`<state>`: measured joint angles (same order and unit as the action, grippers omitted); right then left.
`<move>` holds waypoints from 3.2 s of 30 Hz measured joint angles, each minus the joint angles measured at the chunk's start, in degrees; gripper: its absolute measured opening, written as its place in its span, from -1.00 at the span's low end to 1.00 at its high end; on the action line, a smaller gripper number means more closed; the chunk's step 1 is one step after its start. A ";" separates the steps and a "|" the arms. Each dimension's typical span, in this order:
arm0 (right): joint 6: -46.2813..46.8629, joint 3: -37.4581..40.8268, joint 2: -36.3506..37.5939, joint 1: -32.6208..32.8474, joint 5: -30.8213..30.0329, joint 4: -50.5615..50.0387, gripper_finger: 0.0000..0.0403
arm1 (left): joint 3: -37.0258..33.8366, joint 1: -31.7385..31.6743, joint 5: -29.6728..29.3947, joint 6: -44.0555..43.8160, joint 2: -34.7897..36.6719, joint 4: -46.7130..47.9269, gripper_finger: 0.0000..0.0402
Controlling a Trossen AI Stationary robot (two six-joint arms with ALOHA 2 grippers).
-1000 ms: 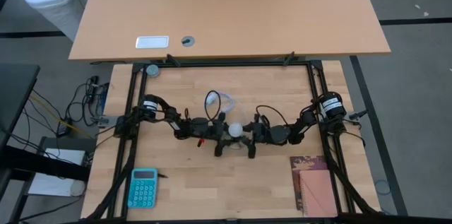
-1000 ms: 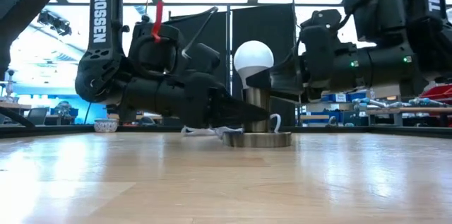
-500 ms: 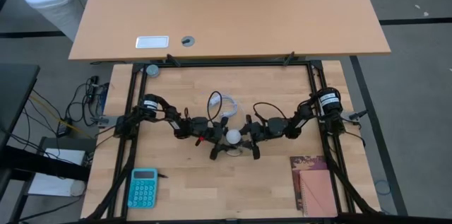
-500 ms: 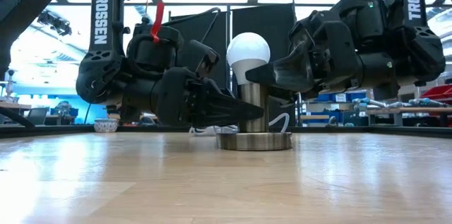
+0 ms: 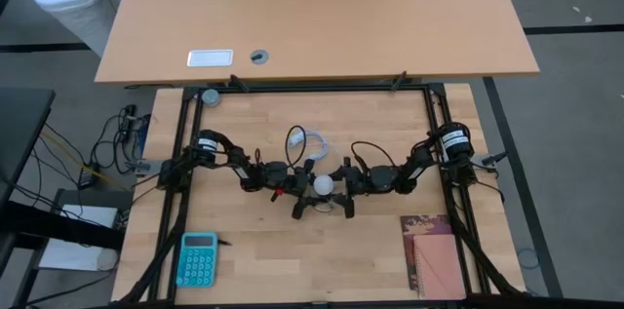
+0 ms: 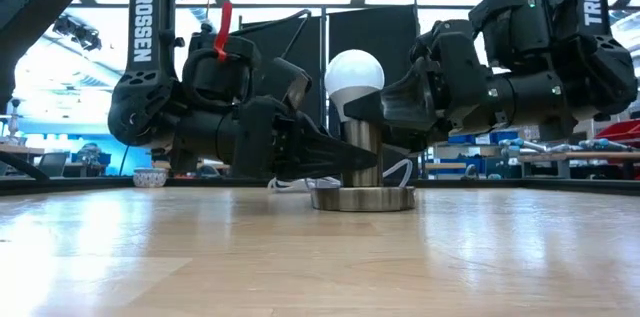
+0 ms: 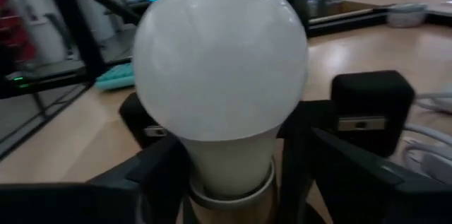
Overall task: Screw lightbulb
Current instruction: Remove the white lightbulb from the lamp socket
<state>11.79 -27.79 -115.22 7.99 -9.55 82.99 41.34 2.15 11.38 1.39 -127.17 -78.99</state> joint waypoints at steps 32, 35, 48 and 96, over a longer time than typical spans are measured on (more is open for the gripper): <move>2.11 8.48 7.37 3.33 -11.25 -1.22 0.67 | 0.04 0.05 -4.09 -0.79 0.11 0.76 -0.04; 3.29 10.57 8.92 3.69 -13.71 -1.70 0.67 | 0.04 0.11 -5.50 -1.38 0.11 0.80 -0.04; 6.21 12.18 11.39 14.00 -37.42 -6.71 0.66 | 0.04 0.09 -14.01 -2.33 0.11 0.95 -0.04; 23.97 -13.62 11.32 16.45 -59.75 -51.43 0.51 | -0.02 2.49 -43.77 -9.43 0.07 2.04 -0.04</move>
<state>35.76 -41.41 -103.90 24.44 -69.31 31.56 41.32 4.64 -32.39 -8.04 -127.11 -76.95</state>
